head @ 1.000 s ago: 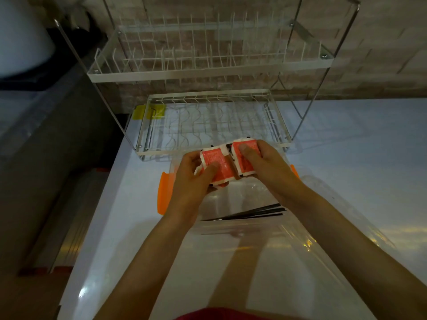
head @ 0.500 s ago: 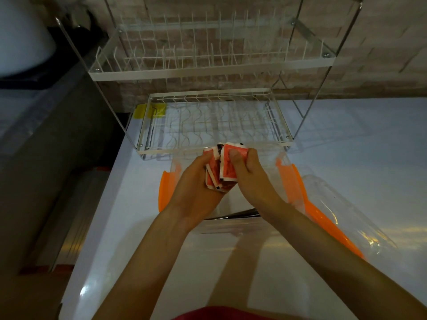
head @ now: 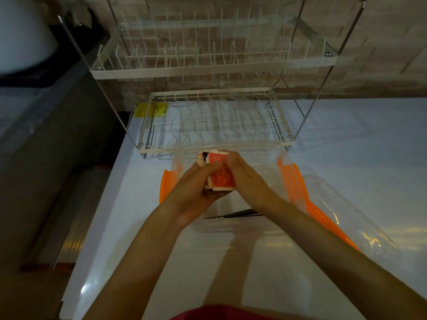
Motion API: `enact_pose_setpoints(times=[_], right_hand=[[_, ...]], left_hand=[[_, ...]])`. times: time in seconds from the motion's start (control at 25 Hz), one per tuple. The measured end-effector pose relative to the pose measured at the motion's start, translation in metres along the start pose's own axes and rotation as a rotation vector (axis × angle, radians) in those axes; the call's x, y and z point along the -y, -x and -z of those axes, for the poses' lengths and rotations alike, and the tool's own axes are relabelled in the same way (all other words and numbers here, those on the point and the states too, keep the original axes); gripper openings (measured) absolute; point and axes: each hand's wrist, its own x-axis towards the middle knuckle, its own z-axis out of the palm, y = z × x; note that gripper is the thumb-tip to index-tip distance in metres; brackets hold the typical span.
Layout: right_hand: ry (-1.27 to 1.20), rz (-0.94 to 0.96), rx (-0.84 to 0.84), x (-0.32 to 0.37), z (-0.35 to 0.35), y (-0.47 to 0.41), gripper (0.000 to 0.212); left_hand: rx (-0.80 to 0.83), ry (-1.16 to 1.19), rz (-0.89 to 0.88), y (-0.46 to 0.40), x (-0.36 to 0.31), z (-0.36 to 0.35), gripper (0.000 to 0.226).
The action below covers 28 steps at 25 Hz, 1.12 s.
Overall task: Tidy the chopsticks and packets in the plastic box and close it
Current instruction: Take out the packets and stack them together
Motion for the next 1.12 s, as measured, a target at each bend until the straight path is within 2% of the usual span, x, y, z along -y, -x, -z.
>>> enact_pose_setpoints(times=[0.08,0.16,0.24,0.32,0.44,0.56,0.76,0.84,1.0,1.12], right_hand=[[0.051,0.015,0.019,0.002,0.011,0.001,0.053],[0.377,0.137,0.097,0.006,0.021,0.004,0.083],[0.708,0.307,0.179,0.008,0.023,0.004,0.102],[0.814,0.388,0.183,0.010,0.019,0.002,0.102],[0.826,0.449,0.152,0.015,0.017,-0.003,0.092],[0.725,0.456,0.176,0.016,0.019,-0.002,0.083],[0.592,0.457,0.208,0.019,0.018,0.003,0.079],[0.634,0.465,0.187,0.018,0.017,0.004,0.082],[0.834,0.461,0.181,0.014,0.014,0.003,0.102],[0.843,0.496,0.156,0.016,0.012,0.000,0.098]], left_hand=[[-0.032,-0.006,0.008,-0.001,-0.003,0.005,0.018],[-0.048,-0.075,0.005,-0.002,-0.006,0.008,0.018],[-0.025,-0.131,0.009,-0.001,-0.008,0.006,0.016],[0.014,-0.166,0.019,-0.001,-0.006,0.001,0.015],[0.029,-0.172,0.036,0.003,-0.004,-0.001,0.017],[0.087,-0.004,0.071,0.007,-0.010,0.002,0.018],[0.109,0.212,0.126,0.011,-0.010,0.002,0.022],[0.096,0.175,0.128,0.010,-0.009,-0.001,0.022],[0.053,0.019,0.147,0.006,-0.008,-0.002,0.022],[0.079,-0.033,0.139,0.007,-0.007,0.001,0.024]])
